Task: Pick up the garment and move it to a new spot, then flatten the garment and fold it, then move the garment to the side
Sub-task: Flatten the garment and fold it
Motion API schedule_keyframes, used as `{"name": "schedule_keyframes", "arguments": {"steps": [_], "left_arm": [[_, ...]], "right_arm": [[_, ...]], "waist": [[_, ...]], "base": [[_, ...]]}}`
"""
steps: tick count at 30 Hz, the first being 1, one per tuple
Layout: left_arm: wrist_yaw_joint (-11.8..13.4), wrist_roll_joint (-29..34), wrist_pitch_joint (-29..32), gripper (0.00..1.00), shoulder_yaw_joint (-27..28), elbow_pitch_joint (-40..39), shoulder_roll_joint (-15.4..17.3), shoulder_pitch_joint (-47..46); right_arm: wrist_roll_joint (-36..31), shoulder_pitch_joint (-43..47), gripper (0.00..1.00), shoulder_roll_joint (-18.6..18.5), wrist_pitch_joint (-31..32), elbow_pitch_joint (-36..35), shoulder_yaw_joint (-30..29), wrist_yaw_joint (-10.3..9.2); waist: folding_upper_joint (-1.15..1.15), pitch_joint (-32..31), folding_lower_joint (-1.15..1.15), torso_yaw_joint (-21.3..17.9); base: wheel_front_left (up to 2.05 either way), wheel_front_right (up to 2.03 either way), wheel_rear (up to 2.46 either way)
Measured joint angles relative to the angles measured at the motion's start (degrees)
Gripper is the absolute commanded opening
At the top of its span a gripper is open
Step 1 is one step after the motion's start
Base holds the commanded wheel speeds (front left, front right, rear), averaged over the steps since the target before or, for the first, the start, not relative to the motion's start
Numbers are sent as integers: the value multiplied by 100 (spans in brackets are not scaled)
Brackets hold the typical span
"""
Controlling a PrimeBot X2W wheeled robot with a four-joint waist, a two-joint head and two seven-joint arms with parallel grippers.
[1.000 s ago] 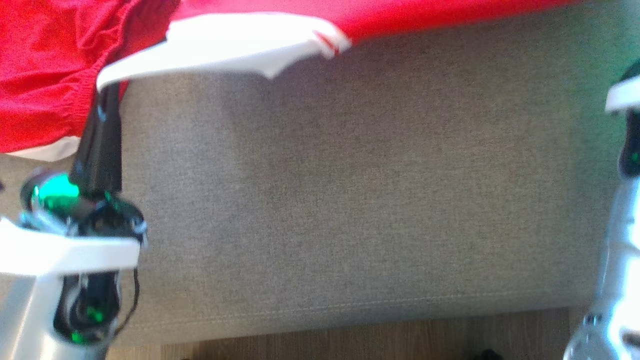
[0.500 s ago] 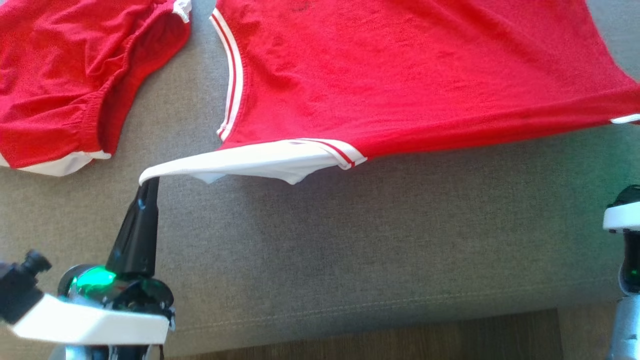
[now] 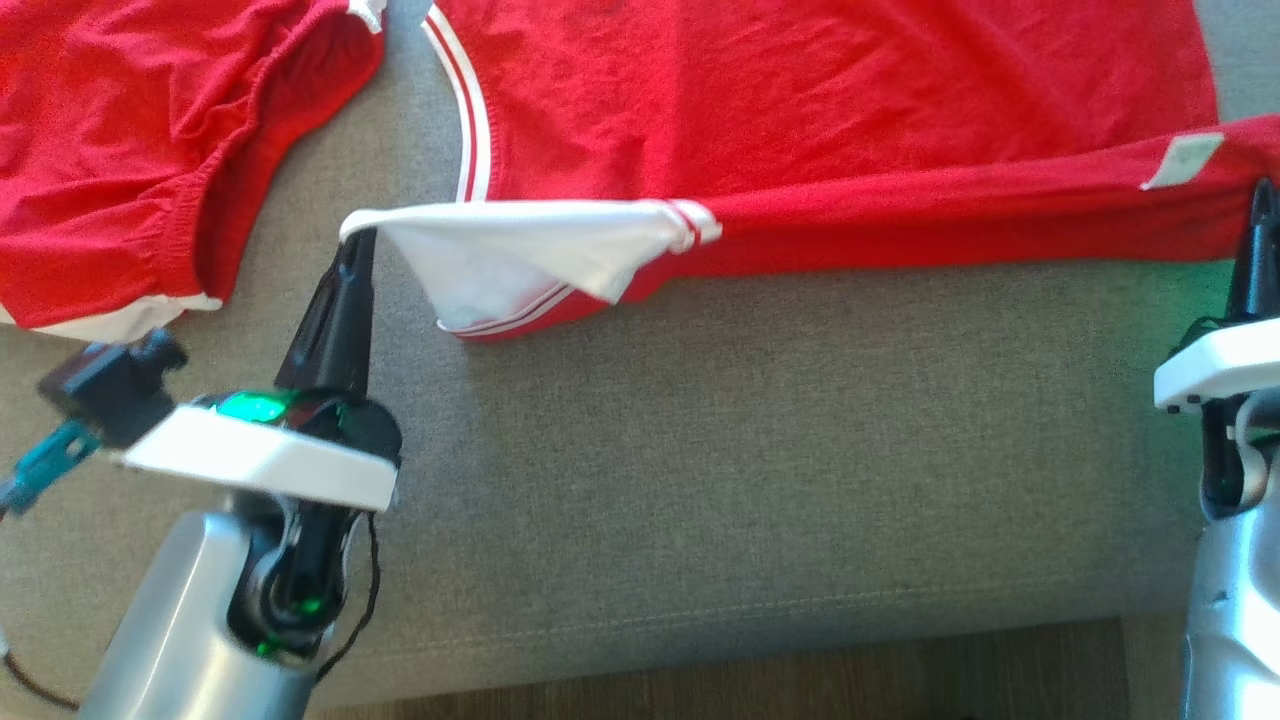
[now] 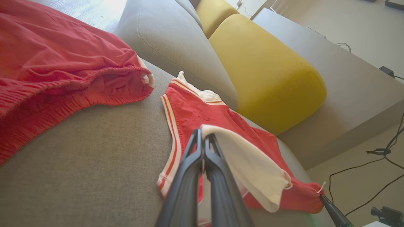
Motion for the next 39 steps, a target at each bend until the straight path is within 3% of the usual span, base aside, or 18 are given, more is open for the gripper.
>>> {"name": "schedule_keyframes", "arguments": {"steps": [13, 14, 15, 16, 17, 18, 19, 25, 29, 33, 39], "left_arm": [[-446, 491, -433, 0, -288, 1506, -200, -1320], [-457, 535, -452, 0, -302, 1611, -200, -1385], [-466, 548, -454, 0, -304, 1690, -209, -1432], [-482, 547, -455, 0, -308, 1774, -223, -1480], [-485, 546, -471, 3, -321, 1825, -235, -1510], [-501, 508, -495, 57, -331, 1859, -253, -1526], [-501, 457, -498, 100, -343, 1896, -269, -1536], [-505, 590, -505, 100, -177, 1813, -292, -1398], [-450, 826, -531, 100, 38, 1631, -478, -767], [-383, 1000, -531, 100, -46, 1625, -623, -31], [-349, 1054, -427, 100, -208, 1793, -657, 29]], "right_arm": [[-138, -748, 0, -3, -159, 955, -88, 0], [-138, -795, 6, -5, -188, 1014, -89, 0], [-140, -834, 25, -7, -210, 1072, -90, 0], [-144, -879, 71, -8, -229, 1145, -94, 0], [-164, -907, 100, -8, -266, 1188, -96, 0], [-192, -928, 100, -8, -309, 1216, -111, 0], [-193, -944, 100, -8, -349, 1233, -132, 0], [-12, -961, 100, -20, -495, 1068, -107, 0], [297, -792, 100, -26, -535, 754, 23, 0], [563, -416, 100, -25, -539, 638, 127, -1], [765, -249, 100, -25, -539, 533, 243, -1]], "waist": [[0, 253, 0, -15], [0, 265, 0, -23], [0, 278, 0, -31], [0, 290, 0, -40], [0, 298, 0, -46], [0, 301, 0, -50], [0, 298, 0, -54], [0, 194, 0, -99], [0, 66, 0, -153], [0, -75, 0, -211], [0, -190, 0, -248]], "base": [[0, 0, 0], [0, 0, 0], [0, 0, 0], [0, 0, 0], [0, 0, 0], [0, 0, 0], [0, 0, 0], [0, 0, 0], [0, 0, 0], [0, 0, 0], [0, 0, 0]]}}
